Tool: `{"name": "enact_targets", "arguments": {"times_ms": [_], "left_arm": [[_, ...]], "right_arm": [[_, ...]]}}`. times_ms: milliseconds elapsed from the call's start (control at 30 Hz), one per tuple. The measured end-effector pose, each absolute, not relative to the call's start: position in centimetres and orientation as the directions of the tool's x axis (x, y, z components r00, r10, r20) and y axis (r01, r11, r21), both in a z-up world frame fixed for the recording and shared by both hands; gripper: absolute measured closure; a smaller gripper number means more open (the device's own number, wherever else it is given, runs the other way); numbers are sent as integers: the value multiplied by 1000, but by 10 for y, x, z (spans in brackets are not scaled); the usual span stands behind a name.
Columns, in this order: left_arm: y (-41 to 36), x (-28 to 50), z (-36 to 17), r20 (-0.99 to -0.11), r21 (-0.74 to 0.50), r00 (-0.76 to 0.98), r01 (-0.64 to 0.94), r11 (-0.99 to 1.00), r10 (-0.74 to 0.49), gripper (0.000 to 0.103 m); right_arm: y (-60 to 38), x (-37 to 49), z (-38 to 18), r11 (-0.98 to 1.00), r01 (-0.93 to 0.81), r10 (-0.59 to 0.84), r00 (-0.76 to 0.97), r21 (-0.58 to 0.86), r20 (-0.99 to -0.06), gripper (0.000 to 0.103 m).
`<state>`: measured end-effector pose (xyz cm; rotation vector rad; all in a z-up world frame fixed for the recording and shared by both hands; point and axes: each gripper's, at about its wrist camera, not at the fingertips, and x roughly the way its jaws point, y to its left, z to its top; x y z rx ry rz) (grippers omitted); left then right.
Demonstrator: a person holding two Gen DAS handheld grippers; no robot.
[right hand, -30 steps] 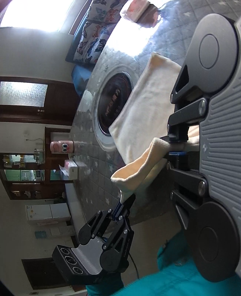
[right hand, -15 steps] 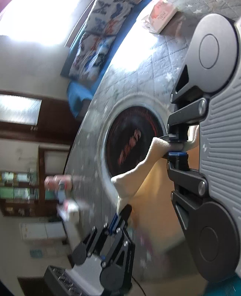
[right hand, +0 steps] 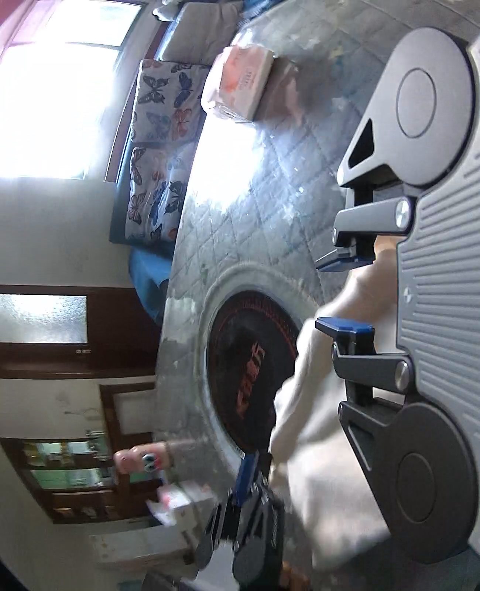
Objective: Fold clothes
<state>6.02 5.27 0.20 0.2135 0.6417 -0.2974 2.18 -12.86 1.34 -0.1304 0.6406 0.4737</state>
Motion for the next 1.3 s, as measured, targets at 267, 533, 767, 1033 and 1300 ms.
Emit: {"name": "enact_targets", "arguments": {"times_ms": [267, 533, 767, 1033, 1300], "left_arm": [[32, 30, 12, -617, 24, 721, 417, 909, -315, 80], [20, 51, 3, -650, -53, 673, 424, 904, -354, 80], [17, 47, 3, -640, -51, 680, 425, 904, -357, 80], [22, 15, 12, -604, -69, 693, 447, 892, -394, 76], [33, -21, 2, -609, -75, 700, 419, 905, -374, 76]], "right_arm": [[-138, 32, -5, 920, -377, 355, 684, 108, -637, 82], [-112, 43, 3, 880, -461, 429, 666, 115, -611, 81], [-99, 55, -3, 890, -444, 404, 658, 106, -636, 82], [-98, -1, 11, 848, -525, 452, 649, 69, -612, 81], [-118, -41, -1, 878, -466, 433, 671, 112, -602, 81]]}}
